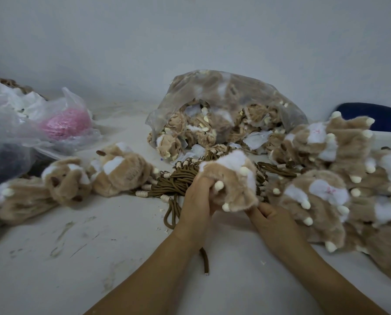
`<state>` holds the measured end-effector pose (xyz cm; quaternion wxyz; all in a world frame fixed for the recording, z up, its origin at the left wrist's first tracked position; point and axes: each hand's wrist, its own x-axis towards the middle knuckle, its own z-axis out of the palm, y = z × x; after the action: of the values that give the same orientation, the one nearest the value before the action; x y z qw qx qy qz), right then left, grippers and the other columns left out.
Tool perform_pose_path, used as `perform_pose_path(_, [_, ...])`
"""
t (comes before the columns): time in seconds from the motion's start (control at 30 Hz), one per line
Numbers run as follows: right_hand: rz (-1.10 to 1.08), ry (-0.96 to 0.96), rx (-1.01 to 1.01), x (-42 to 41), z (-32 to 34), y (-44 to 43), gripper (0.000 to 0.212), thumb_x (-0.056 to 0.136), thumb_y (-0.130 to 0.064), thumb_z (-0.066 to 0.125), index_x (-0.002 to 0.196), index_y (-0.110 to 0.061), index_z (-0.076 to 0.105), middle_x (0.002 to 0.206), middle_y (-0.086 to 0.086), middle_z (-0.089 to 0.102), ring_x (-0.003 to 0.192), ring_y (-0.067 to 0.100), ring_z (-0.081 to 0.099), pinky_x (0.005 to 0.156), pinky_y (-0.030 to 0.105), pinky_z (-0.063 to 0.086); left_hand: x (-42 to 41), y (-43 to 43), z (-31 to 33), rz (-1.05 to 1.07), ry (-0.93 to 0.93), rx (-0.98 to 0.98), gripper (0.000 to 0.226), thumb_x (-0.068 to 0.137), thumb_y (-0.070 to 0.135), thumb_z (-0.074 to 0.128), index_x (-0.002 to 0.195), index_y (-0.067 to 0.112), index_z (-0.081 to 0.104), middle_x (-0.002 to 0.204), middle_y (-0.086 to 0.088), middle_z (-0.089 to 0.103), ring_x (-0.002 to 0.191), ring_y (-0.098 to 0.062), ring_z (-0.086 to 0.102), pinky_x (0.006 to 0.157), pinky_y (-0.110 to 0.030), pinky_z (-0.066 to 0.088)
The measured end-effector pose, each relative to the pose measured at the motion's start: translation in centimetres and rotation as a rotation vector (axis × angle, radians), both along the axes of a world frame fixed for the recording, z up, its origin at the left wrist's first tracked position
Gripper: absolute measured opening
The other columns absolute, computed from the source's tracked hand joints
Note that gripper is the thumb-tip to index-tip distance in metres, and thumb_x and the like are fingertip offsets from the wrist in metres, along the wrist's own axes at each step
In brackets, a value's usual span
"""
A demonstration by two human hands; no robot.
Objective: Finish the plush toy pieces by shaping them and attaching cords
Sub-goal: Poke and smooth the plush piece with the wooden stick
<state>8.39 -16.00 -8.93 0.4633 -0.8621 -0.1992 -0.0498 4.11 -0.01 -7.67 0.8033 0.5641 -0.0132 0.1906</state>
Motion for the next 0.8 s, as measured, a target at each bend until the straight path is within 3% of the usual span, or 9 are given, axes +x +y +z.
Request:
perform_pose_path(0.07, [0.001,-0.036,-0.055,-0.1,0.1,0.0,0.049,0.087,-0.039,0.061,0.052,-0.014,0.036,0.045,-0.007,0.029,0.043,0.006,0.027,0.043,0.022,0.024,0.2,0.3,0.1,0.014,0.039,-0.019,0.044,0.084,0.051,0.059,0.104,0.014,0.068,0.101,-0.011,0.073,0.097,-0.024,0.069,0.084,-0.039,0.056])
perform_pose_path(0.2, [-0.014,-0.062,-0.097,-0.2,-0.1,-0.1,0.051,0.084,-0.044,0.061,0.058,-0.005,0.042,0.047,-0.007,0.032,0.046,0.005,0.029,0.046,0.025,0.025,0.2,0.3,0.1,0.103,0.016,0.037,0.03,0.092,0.049,0.056,0.105,0.027,0.071,0.106,-0.011,0.074,0.103,-0.029,0.07,0.091,-0.047,0.055])
perform_pose_path(0.37, [0.012,-0.047,-0.068,-0.2,0.2,-0.2,0.071,0.07,-0.075,0.048,0.058,-0.008,0.031,0.051,-0.002,0.029,0.047,0.008,0.029,0.045,0.025,0.024,0.2,0.6,0.4,0.214,0.012,-0.017,0.041,0.089,0.052,0.057,0.104,0.016,0.07,0.103,-0.015,0.073,0.1,-0.034,0.069,0.09,-0.052,0.055])
perform_pose_path(0.47, [0.028,-0.036,-0.067,-0.1,0.3,-0.5,0.074,0.066,-0.08,0.046,0.059,-0.008,0.03,0.051,-0.002,0.028,0.047,0.008,0.03,0.045,0.024,0.025,0.0,0.7,0.6,0.207,-0.004,-0.004,0.051,0.091,0.056,0.05,0.105,0.01,0.068,0.104,-0.022,0.071,0.101,-0.037,0.068,0.093,-0.052,0.054])
perform_pose_path(0.6, [0.069,-0.017,-0.033,-0.2,0.3,-0.6,0.071,0.067,-0.076,0.047,0.058,-0.006,0.036,0.053,-0.002,0.029,0.048,0.008,0.027,0.044,0.024,0.019,-0.2,0.1,0.6,0.159,-0.026,0.048,0.048,0.093,0.056,0.047,0.104,0.015,0.068,0.102,-0.017,0.072,0.098,-0.031,0.07,0.087,-0.043,0.057])
perform_pose_path(0.67, [0.065,-0.003,-0.001,-0.3,0.2,-0.3,0.06,0.077,-0.062,0.054,0.055,-0.009,0.037,0.05,-0.006,0.029,0.046,0.006,0.025,0.043,0.022,0.018,-0.2,-0.3,0.4,0.159,-0.021,0.103,0.047,0.096,0.056,0.045,0.106,0.016,0.068,0.102,-0.012,0.074,0.098,-0.027,0.071,0.083,-0.038,0.058])
perform_pose_path(0.73, [0.046,0.014,0.022,-0.4,0.4,0.2,0.049,0.086,-0.043,0.06,0.052,-0.017,0.035,0.049,-0.007,0.027,0.045,0.005,0.021,0.041,0.021,0.016,-0.3,-0.7,0.5,0.159,-0.023,0.124,0.047,0.091,0.058,0.046,0.104,0.02,0.07,0.099,-0.006,0.076,0.093,-0.018,0.073,0.073,-0.025,0.057])
perform_pose_path(0.8, [0.044,0.026,0.038,-0.4,0.4,0.6,0.045,0.088,-0.035,0.06,0.054,-0.019,0.036,0.051,-0.004,0.028,0.045,0.006,0.021,0.041,0.022,0.015,-0.2,-1.1,0.5,0.152,-0.009,0.118,0.043,0.085,0.063,0.047,0.098,0.031,0.073,0.098,0.001,0.076,0.092,-0.012,0.072,0.071,-0.018,0.054])
